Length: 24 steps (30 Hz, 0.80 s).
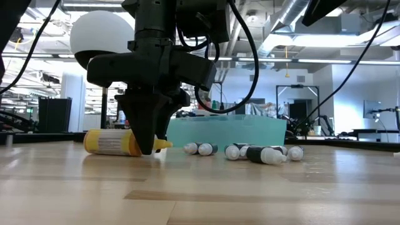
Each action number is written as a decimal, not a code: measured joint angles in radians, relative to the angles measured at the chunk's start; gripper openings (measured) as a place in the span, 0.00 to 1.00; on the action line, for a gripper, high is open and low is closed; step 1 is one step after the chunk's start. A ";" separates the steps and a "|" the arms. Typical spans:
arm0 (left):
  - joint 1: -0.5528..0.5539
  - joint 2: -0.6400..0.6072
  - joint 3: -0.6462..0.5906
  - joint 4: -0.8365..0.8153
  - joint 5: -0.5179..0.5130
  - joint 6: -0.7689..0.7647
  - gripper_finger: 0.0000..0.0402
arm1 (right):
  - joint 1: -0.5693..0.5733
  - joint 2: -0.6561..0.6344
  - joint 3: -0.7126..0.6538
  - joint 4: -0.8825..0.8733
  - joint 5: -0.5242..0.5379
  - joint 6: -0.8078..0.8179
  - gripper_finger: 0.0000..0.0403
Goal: Pick & Place food coloring
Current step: Put the large yellow food coloring bottle into the green bin
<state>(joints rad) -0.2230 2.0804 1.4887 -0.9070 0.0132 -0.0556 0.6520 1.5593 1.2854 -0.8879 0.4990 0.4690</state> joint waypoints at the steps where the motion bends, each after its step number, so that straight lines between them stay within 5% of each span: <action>1: 0.000 0.000 0.000 0.000 0.000 0.000 0.29 | 0.000 0.000 0.000 0.000 0.000 0.000 0.29; 24: -0.013 -0.046 0.112 0.062 -0.070 0.089 0.30 | 0.000 -0.001 0.000 -0.002 -0.002 0.001 0.29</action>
<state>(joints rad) -0.2357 2.0343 1.6007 -0.8447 -0.0570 0.0334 0.6521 1.5585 1.2858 -0.8894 0.4974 0.4702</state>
